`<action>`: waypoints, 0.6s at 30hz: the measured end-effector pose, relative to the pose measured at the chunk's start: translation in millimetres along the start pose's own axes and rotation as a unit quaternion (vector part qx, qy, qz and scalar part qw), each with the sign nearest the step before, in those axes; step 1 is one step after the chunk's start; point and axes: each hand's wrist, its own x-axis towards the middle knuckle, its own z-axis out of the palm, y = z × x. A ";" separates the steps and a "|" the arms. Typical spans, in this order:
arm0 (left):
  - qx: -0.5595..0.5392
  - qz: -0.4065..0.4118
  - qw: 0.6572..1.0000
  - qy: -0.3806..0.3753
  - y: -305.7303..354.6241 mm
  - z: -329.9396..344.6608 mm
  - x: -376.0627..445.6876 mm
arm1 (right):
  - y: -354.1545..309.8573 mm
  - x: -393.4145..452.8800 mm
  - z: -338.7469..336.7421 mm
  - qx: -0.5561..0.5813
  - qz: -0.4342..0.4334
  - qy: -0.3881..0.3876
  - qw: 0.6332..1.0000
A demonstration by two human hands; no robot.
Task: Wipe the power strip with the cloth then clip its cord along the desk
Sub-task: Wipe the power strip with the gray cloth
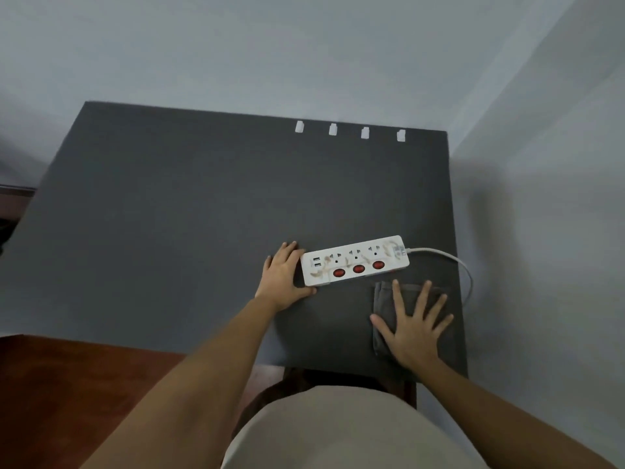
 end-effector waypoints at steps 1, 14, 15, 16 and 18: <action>-0.008 -0.001 1.000 0.000 -1.8 0.0 0.6 | -1.2 -0.7 1.1 0.002 0.000 0.008 1.000; -0.040 0.017 0.999 0.008 -7.8 2.8 8.7 | -43.8 22.6 -65.8 0.369 0.021 0.268 0.890; -0.040 0.018 0.999 0.009 -8.3 2.2 8.7 | -59.5 33.9 -70.2 0.370 -0.010 0.255 0.893; -0.038 0.018 0.999 0.008 -8.9 1.8 8.6 | -75.7 45.0 -71.9 0.363 -0.045 0.228 0.902; -0.031 0.017 0.999 0.007 -9.0 1.0 8.3 | -102.3 61.8 -64.8 0.293 -0.117 0.136 0.939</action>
